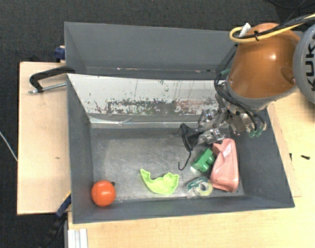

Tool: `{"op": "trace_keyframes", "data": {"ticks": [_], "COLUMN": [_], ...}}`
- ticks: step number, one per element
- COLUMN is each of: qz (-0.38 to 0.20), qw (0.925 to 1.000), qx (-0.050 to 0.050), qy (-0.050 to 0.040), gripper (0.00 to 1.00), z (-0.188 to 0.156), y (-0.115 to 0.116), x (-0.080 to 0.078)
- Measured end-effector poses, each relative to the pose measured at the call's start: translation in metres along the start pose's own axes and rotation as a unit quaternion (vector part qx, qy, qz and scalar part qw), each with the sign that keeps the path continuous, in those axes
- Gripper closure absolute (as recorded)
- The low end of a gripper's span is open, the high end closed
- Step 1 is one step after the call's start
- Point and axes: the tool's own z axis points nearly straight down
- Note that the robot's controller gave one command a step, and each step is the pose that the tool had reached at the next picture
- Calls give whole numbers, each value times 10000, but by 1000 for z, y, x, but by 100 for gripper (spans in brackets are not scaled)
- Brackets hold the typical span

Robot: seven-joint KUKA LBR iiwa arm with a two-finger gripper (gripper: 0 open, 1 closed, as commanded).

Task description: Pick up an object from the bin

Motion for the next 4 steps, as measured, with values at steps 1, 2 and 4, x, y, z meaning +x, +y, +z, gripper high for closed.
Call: {"op": "trace_keyframes", "data": {"ticks": [1,2,4], "qz": [0,1,-1626], "qw": [10000,10000,9867], "qx": [0,-1,-13], "qy": [1,1,36], "gripper": [100,100,100], "z": [0,0,104], "y": [0,0,-2], "x": [0,0,-9]}}
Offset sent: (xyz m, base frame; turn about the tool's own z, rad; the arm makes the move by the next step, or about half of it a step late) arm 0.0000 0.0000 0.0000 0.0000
